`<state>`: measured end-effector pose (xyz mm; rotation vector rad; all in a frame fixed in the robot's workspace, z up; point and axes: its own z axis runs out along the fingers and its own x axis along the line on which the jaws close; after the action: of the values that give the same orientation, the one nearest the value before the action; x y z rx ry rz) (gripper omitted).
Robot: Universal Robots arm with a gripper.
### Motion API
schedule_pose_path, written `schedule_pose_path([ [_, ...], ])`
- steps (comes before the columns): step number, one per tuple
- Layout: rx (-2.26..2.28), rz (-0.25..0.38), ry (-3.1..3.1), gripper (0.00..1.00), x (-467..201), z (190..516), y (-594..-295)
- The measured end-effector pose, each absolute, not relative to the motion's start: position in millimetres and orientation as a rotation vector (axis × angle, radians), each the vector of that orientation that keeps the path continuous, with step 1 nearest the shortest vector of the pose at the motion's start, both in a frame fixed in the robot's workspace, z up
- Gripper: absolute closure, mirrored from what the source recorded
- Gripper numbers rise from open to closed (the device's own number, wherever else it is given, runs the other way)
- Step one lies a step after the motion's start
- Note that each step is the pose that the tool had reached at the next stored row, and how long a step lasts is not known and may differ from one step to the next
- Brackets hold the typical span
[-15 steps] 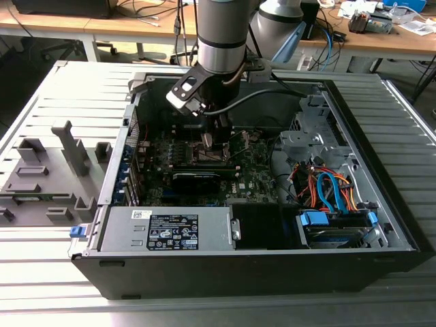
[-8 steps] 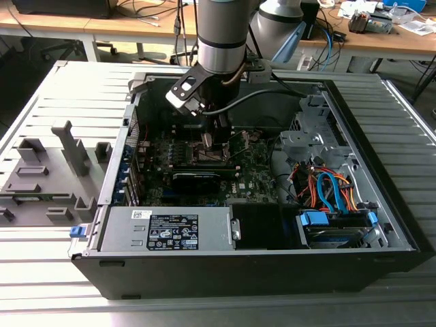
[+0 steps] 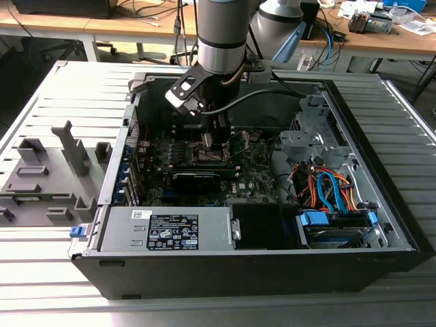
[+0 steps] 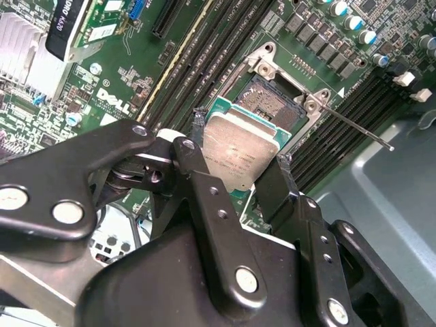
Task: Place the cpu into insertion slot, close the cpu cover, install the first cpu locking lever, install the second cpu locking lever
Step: 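Place the cpu into insertion slot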
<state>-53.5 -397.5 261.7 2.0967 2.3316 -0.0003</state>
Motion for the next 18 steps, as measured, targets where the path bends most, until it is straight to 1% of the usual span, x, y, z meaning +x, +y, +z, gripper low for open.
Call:
schedule_pose_path([
  [18, 2.173, -0.002, 2.26, 0.46, -53.5, 261.2, -397.5],
])
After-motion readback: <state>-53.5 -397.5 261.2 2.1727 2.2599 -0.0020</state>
